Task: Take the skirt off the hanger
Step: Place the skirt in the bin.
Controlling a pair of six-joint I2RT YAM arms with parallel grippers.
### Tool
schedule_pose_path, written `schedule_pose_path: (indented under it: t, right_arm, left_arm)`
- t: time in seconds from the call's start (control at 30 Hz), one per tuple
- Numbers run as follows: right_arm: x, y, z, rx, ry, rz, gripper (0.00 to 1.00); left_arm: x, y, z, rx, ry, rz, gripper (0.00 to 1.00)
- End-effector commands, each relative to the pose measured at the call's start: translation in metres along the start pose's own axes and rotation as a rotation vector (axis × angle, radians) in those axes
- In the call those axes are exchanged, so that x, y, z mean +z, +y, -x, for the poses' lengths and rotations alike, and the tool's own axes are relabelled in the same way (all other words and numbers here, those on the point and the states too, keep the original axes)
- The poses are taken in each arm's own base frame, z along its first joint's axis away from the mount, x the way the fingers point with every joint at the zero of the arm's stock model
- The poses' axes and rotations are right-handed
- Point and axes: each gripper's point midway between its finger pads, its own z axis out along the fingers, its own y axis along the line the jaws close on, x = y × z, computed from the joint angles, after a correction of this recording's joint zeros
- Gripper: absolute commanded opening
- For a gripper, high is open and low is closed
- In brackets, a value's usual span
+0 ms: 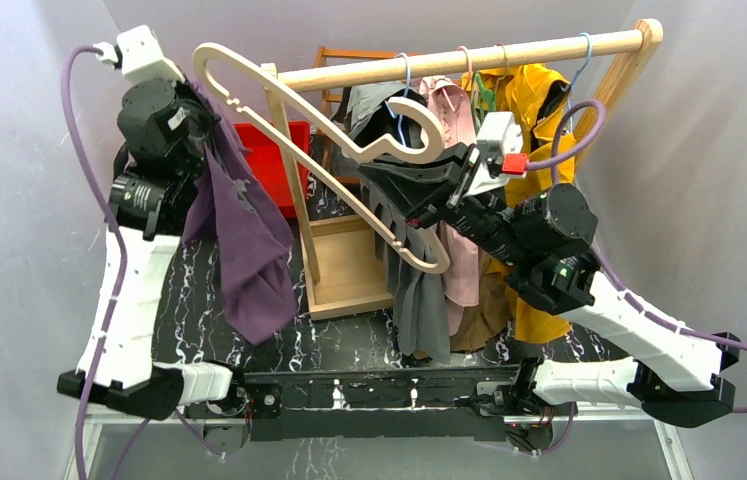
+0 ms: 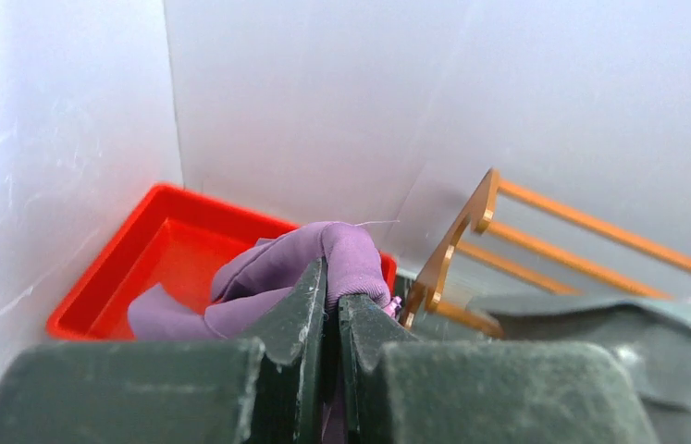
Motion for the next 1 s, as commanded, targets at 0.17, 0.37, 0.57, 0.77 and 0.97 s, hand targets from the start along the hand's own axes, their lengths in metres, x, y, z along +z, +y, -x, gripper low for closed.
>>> schedule_pose_path:
  t: [0.17, 0.37, 0.57, 0.77, 0.97]
  right_arm:
    - [-0.008, -0.006, 0.078, -0.010, -0.191, -0.041, 0.00]
    - [-0.016, -0.012, 0.088, -0.004, -0.209, -0.081, 0.00]
    - [-0.017, -0.013, 0.096, 0.000, -0.199, -0.090, 0.00]
    - [-0.018, -0.021, 0.099, 0.001, -0.164, -0.136, 0.00]
    - [-0.017, -0.025, 0.097, -0.018, -0.155, -0.153, 0.00]
  left_arm:
    - [0.028, -0.040, 0.150, -0.076, -0.561, -0.057, 0.00]
    - [0.066, -0.052, 0.189, -0.063, -0.793, -0.015, 0.00]
    - [0.117, -0.022, 0.203, -0.211, -0.907, -0.074, 0.00]
    - [0.150, -0.023, 0.194, -0.186, -0.965, -0.143, 0.00]
    - [0.166, -0.012, 0.191, -0.138, -1.016, -0.171, 0.00]
